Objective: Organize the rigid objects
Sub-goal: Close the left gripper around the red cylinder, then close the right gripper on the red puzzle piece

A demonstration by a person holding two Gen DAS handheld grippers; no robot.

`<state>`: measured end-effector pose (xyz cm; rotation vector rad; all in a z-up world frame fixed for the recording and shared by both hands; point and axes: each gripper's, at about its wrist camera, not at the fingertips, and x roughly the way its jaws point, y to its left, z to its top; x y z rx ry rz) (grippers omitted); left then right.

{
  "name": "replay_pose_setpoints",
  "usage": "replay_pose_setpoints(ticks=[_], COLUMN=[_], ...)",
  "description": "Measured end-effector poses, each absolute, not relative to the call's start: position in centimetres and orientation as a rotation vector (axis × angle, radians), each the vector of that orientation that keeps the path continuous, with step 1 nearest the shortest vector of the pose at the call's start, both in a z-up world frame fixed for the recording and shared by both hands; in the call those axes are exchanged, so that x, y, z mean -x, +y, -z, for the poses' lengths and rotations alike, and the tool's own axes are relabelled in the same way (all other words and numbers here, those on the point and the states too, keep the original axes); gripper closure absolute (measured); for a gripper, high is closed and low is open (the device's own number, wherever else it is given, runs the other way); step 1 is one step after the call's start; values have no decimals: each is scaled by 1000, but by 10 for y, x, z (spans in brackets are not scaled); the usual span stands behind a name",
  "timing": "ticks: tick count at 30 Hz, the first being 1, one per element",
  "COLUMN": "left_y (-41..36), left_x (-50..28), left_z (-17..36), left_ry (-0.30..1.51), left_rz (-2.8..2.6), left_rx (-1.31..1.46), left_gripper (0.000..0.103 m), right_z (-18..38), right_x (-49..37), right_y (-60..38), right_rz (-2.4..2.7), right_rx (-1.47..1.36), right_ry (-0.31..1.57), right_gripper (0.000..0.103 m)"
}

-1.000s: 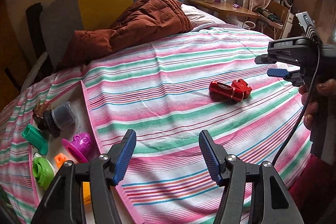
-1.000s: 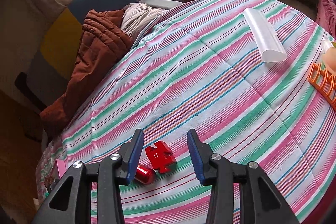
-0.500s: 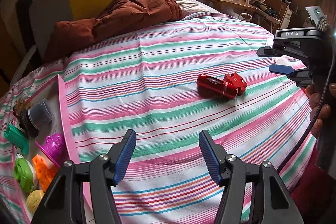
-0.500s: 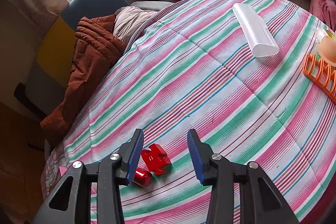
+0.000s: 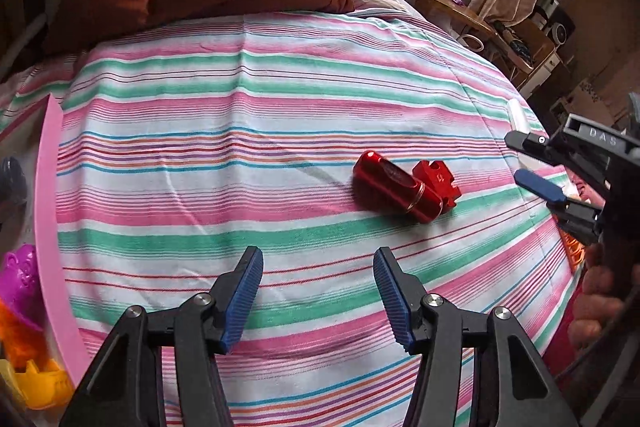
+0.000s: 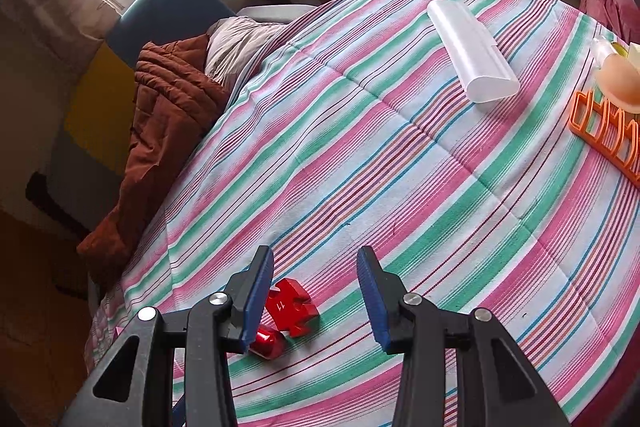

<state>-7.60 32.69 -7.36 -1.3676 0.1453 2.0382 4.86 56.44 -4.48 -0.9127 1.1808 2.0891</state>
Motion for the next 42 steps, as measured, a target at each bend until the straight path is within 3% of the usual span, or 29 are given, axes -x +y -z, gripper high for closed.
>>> replay_pose_setpoints(ticks=[13,23,24,25,27,28,37,42], left_y=[397,425,424,421,411,404,329,294], left_x=[108,99,98,98,97,96,50,31], left_z=[91,94,94,94,94,94,91,91], left_ry=[-52,194,207,215,230,240,337,286], left_rz=[-1997,-2032,-2035,-2044,-2034,-2026,-2000,-2003], left_rx=[1470,1350,1343,1333,1310,1301,1192,1176], left_gripper=[44,41,42,54,59,77,77,77], right_z=[49,51,51,51,52,54,60,67], right_x=[-46,-44,-44,-44,-46,-46,-31,-16], right_y=[565,564,564,564,565,566,557,545], right_rz=[-2092,-2095,-2093,-2090,-2082,-2078,-2108,-2132], right_rx=[924,948,950,951,952,954,1057,1163], right_ry=[1207,1200,1195,1191,1197,1204,1167,1108], right_gripper=[60,59,59,59,59,59,60,60])
